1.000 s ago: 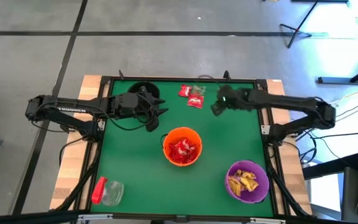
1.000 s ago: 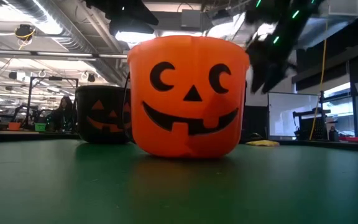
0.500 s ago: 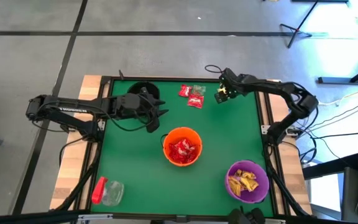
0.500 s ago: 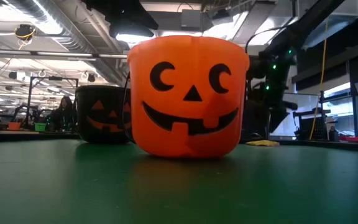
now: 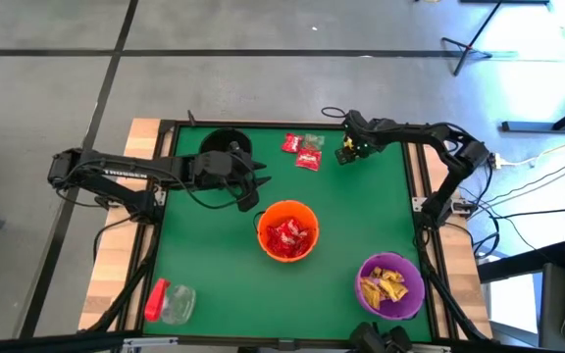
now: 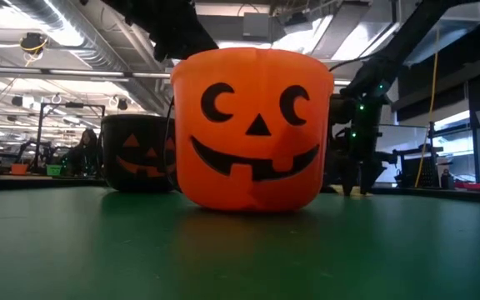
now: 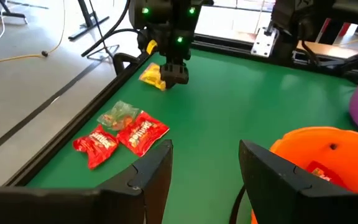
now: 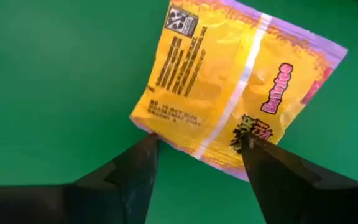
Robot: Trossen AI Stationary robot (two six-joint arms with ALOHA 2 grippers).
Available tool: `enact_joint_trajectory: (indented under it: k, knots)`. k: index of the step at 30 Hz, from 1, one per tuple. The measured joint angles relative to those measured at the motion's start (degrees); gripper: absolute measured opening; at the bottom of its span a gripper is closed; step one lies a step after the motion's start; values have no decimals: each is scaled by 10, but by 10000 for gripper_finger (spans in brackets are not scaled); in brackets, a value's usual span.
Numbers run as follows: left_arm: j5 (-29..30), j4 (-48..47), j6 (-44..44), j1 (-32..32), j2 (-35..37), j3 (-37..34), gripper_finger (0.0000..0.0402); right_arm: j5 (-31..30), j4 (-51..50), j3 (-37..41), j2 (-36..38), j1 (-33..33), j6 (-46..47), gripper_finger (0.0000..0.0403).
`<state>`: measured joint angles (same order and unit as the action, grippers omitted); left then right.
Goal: Sort candy
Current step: Put the yellow candy into the purple bin
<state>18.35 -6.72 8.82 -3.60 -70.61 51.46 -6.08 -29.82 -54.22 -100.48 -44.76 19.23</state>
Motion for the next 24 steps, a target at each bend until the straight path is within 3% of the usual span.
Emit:
enact_joint_trajectory:
  k: [5, 14, 20, 24]
  knots:
    - [-1, -1, 1, 2, 0, 0, 174, 11, 1, 0, -5, 1, -8, 175]
    - [0, -1, 2, 4, 0, 0, 174, 28, -40, 4, 29, 2, -17, 14]
    - [0, -1, 2, 4, 0, 0, 174, 23, -118, 4, 96, 14, -16, 10]
    - [0, -1, 2, 4, 0, 0, 174, 29, -184, 4, 177, 62, -12, 6]
